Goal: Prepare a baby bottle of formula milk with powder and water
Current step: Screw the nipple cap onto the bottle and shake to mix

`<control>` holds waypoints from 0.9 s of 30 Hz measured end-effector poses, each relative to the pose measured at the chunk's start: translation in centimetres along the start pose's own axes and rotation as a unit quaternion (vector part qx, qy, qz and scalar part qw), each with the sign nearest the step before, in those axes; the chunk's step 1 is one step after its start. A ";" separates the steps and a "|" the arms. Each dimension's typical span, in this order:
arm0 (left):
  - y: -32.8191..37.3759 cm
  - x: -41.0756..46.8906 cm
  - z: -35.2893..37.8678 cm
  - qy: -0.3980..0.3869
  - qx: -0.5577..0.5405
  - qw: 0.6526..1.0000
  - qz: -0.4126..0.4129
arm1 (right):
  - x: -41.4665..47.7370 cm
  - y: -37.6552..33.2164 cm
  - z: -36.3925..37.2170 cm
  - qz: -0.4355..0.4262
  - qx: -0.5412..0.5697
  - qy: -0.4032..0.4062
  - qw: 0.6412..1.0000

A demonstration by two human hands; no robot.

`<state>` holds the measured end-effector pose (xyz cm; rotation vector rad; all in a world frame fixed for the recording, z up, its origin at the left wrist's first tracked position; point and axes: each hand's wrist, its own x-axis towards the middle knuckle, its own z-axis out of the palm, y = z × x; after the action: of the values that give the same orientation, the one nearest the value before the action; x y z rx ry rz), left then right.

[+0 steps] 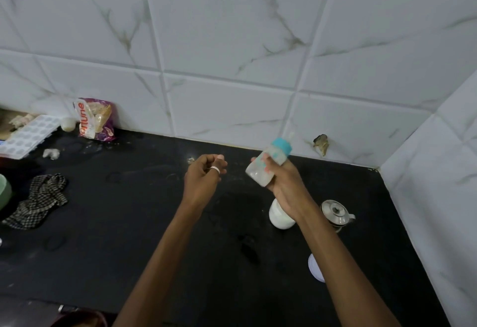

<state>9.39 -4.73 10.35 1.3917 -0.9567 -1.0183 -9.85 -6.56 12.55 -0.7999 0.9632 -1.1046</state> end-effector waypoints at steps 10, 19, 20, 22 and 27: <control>-1.0 0.4 0.1 -0.012 -0.006 1.000 -0.002 | 0.5 1.4 0.6 0.042 -0.069 -0.027 0.996; -0.9 0.7 -0.4 -0.009 -0.012 1.000 -0.002 | 0.2 0.7 -0.1 0.031 -0.096 -0.053 0.993; -0.9 0.7 -0.4 -0.009 -0.014 1.000 -0.003 | 0.2 0.4 -0.1 0.020 -0.085 -0.056 0.995; -0.9 0.6 -0.2 -0.005 -0.021 1.000 -0.004 | 0.4 -0.3 0.1 -0.008 0.042 -0.001 0.999; -0.9 0.5 -0.2 -0.011 -0.021 1.000 -0.004 | 0.2 -0.3 -0.1 0.039 -0.025 -0.043 0.998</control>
<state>9.74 -5.07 9.45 1.3539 -0.9422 -1.0557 -9.97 -6.83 12.72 -0.8382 0.9449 -0.9749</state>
